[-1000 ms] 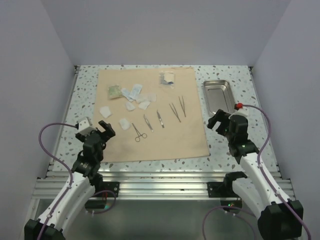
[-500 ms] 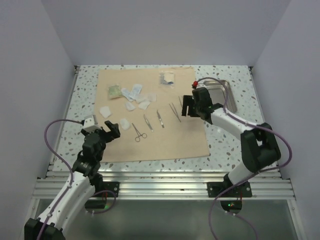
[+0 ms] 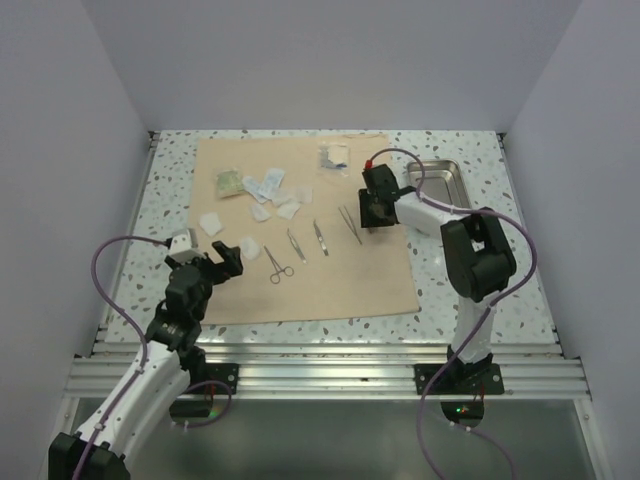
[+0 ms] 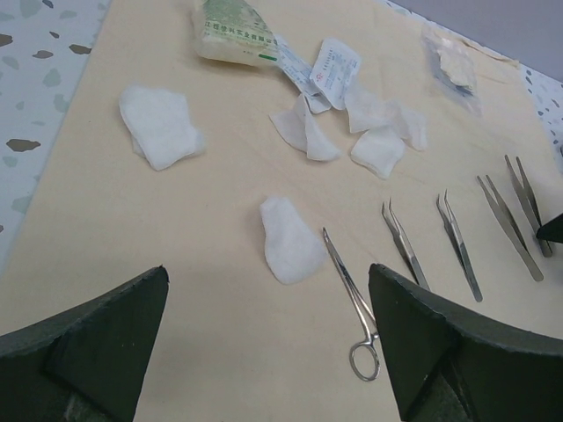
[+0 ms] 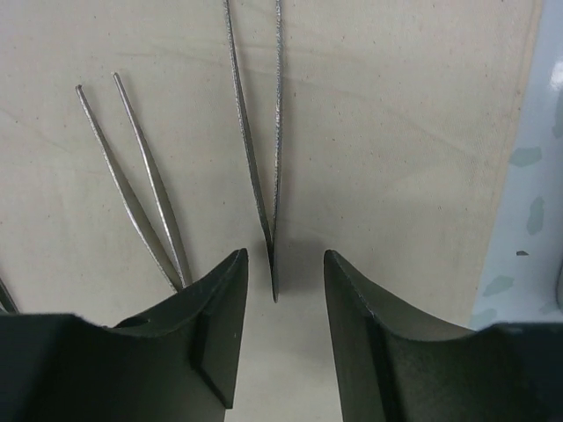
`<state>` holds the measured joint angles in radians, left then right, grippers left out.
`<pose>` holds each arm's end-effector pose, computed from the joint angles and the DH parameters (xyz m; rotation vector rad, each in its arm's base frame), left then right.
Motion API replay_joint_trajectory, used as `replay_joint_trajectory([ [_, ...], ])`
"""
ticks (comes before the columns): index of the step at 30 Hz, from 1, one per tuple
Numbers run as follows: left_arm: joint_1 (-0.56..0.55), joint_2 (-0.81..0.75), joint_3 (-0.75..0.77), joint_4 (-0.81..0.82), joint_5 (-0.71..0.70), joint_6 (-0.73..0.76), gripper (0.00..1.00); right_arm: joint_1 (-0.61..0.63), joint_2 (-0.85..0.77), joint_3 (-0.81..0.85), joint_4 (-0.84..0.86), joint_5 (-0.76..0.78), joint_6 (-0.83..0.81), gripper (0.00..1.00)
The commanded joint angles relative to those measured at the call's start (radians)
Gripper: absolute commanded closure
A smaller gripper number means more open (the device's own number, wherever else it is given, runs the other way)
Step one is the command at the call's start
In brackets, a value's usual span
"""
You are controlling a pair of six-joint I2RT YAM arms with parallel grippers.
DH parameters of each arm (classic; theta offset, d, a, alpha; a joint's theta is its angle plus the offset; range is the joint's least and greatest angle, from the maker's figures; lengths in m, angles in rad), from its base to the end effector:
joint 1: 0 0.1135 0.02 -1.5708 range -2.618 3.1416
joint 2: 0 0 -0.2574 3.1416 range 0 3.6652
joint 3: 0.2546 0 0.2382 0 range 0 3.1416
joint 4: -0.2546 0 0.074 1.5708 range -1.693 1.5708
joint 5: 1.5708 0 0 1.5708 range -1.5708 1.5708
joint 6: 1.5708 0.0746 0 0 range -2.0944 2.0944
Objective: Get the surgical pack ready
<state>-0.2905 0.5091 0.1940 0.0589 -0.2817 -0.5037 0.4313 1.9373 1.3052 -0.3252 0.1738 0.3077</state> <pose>0.1726 -0.0299 0.1876 -0.3909 1.7850 -0.3047 0.3856 0.1633 0.1454 -0.0858 2.5075 0.0831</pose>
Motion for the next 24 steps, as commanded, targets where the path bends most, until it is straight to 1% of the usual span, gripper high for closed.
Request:
replay_joint_trajectory([
  [1,-0.004,0.016,0.013,0.061,0.019,0.025,0.00,0.009,0.037,0.054,-0.034,0.032,-0.041,0.58],
  [5,-0.004,0.028,0.015,0.065,0.019,0.025,0.00,0.012,0.064,0.072,-0.037,0.046,-0.047,0.63],
  [7,-0.004,0.032,0.016,0.067,0.022,0.025,0.00,0.015,0.074,0.084,-0.043,0.050,-0.050,0.71],
  [8,-0.004,0.034,0.016,0.067,0.021,0.025,0.00,0.017,0.078,0.086,-0.043,0.049,-0.050,0.75],
  [9,-0.004,0.034,0.016,0.067,0.022,0.025,0.00,0.018,0.081,0.086,-0.041,0.049,-0.056,0.83],
  [10,-0.004,0.035,0.015,0.068,0.022,0.025,0.00,0.020,0.083,0.089,-0.043,0.050,-0.059,0.87],
  [11,-0.004,0.035,0.015,0.068,0.024,0.027,0.00,0.021,0.087,0.092,-0.049,0.050,-0.061,0.95],
  [12,-0.004,0.037,0.015,0.068,0.022,0.025,0.00,0.021,0.092,0.095,-0.054,0.044,-0.065,0.99],
  [16,-0.004,0.042,0.016,0.071,0.027,0.027,0.00,0.021,0.074,0.105,-0.074,0.047,-0.062,1.00],
  [19,-0.004,0.042,0.015,0.075,0.032,0.028,0.00,0.012,-0.015,0.089,-0.080,0.088,-0.073,1.00],
  [22,-0.004,0.042,0.013,0.079,0.038,0.028,0.00,-0.028,-0.086,0.118,-0.116,0.098,-0.091,1.00],
  [24,-0.004,0.046,0.012,0.082,0.039,0.030,0.00,-0.090,-0.107,0.140,-0.158,0.052,-0.107,1.00],
])
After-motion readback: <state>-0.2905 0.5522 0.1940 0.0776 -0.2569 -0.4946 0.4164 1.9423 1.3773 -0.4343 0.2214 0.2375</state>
